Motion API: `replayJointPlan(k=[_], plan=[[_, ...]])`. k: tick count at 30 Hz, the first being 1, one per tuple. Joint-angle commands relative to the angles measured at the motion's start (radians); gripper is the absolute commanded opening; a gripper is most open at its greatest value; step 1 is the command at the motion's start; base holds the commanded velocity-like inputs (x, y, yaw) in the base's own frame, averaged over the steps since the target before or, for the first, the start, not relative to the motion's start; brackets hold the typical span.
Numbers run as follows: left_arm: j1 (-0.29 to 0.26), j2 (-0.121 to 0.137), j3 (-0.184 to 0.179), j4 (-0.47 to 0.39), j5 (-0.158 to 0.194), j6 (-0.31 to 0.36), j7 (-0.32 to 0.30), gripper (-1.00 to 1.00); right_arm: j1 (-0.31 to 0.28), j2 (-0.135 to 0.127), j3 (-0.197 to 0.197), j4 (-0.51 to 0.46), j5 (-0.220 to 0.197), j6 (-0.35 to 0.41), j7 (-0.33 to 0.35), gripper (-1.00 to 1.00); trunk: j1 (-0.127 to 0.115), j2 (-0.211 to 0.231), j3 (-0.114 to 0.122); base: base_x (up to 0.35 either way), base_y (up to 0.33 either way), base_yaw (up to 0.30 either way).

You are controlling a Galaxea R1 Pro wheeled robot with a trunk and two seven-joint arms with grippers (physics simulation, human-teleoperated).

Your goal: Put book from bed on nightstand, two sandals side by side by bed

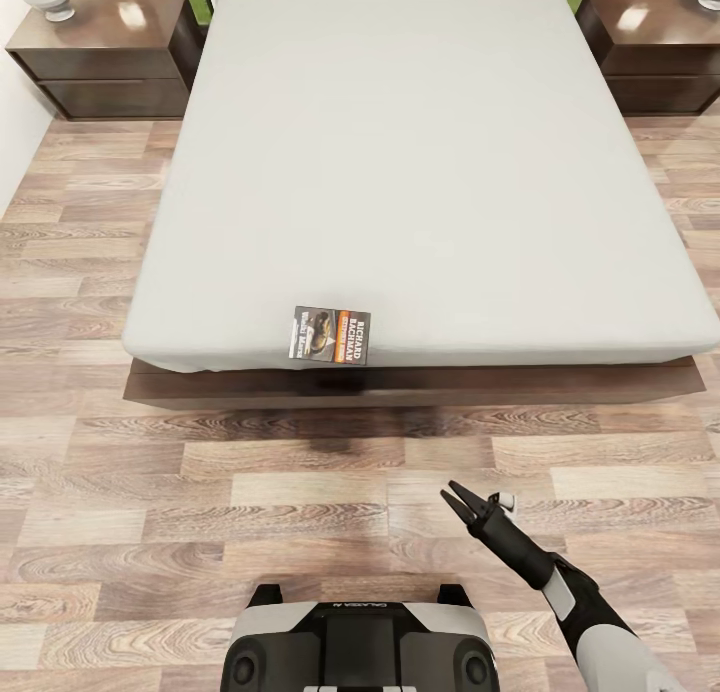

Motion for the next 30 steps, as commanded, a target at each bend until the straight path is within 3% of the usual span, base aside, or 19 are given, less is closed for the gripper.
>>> replayJointPlan(k=[1, 9, 14, 24, 30], plan=[[0.000, 0.000, -0.008, 0.001, 0.002, -0.002, 0.005, 1.00, -0.001, 0.000, -0.003, 0.000, 0.001, 0.011, 0.004, 1.00, 0.000, 0.000, 0.000, 0.000, 0.000, 0.000], [0.000, 0.000, -0.008, 0.001, 0.001, 0.021, -0.002, 1.00, 0.000, 0.002, -0.002, 0.000, 0.002, 0.004, -0.010, 1.00, 0.000, 0.000, 0.000, 0.000, 0.000, 0.000], [0.000, 0.004, -0.004, 0.001, 0.002, 0.091, -0.012, 1.00, 0.000, 0.001, -0.003, 0.000, 0.001, 0.003, -0.013, 1.00, 0.000, 0.000, 0.000, 0.000, 0.000, 0.000], [0.008, 0.013, 0.000, 0.006, 0.008, 0.246, -0.088, 1.00, -0.002, 0.004, -0.005, 0.000, -0.007, 0.006, -0.013, 1.00, 0.000, 0.000, 0.000, 0.000, 0.000, 0.000], [0.048, 0.016, 0.001, 0.007, 0.009, 0.334, -0.107, 1.00, -0.003, 0.007, -0.010, 0.001, -0.011, 0.006, -0.013, 1.00, 0.000, 0.000, 0.000, 0.000, 0.000, 0.000]])
